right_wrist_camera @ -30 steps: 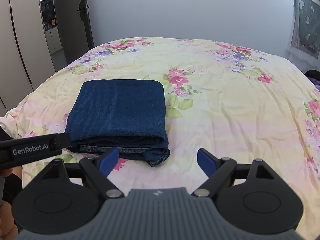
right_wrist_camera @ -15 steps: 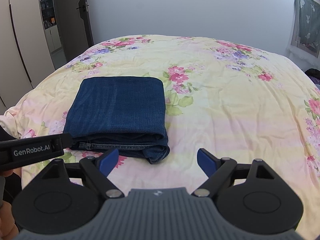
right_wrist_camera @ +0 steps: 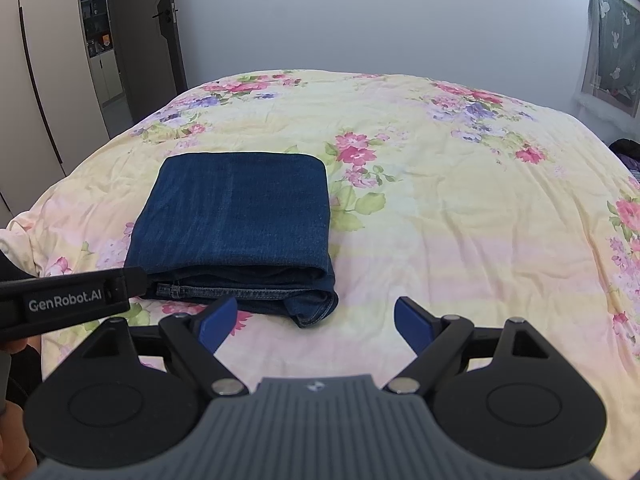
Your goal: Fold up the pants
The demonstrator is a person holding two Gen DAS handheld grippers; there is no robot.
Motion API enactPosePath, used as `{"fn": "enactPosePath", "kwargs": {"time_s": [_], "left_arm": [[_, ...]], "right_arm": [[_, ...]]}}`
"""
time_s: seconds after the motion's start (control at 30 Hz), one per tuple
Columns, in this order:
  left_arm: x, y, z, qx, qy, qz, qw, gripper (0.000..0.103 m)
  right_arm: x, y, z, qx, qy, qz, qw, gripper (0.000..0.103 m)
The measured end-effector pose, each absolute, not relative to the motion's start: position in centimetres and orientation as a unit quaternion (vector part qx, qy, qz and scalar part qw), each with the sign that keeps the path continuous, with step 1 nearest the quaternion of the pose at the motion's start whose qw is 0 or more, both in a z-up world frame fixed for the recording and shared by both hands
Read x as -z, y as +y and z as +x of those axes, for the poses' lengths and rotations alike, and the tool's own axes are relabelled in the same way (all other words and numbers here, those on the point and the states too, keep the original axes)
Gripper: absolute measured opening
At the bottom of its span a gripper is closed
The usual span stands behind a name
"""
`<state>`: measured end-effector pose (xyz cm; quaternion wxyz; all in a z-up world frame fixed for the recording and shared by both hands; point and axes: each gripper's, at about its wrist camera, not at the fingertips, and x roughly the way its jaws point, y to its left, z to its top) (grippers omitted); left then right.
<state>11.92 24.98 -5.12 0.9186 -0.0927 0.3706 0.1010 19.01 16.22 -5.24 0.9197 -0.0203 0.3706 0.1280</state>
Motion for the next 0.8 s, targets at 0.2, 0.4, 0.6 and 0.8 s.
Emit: {"fn": "enactPosePath", "kwargs": {"time_s": [0.2,0.4,0.6,0.8], "left_arm": [[5.16,24.98,11.87,-0.1,0.371,-0.093,0.919,0.096],[5.4,24.62,11.97,-0.097,0.373,-0.093,0.918,0.096],[5.32,24.61,11.97,-0.095,0.373,-0.095,0.918,0.096],[5.1,24.7,12.01,-0.091,0.371,-0.094,0.919,0.096]], "right_arm": [[5.27,16.3,18.94,-0.128,0.372,-0.02,0.919,0.082],[5.47,16.29,18.87,-0.128,0.373,-0.021,0.919,0.082],[5.64,16.25,18.84,-0.128,0.374,-0.02,0.918,0.082],[5.64,16.24,18.84,-0.128,0.374,-0.02,0.918,0.082]]}}
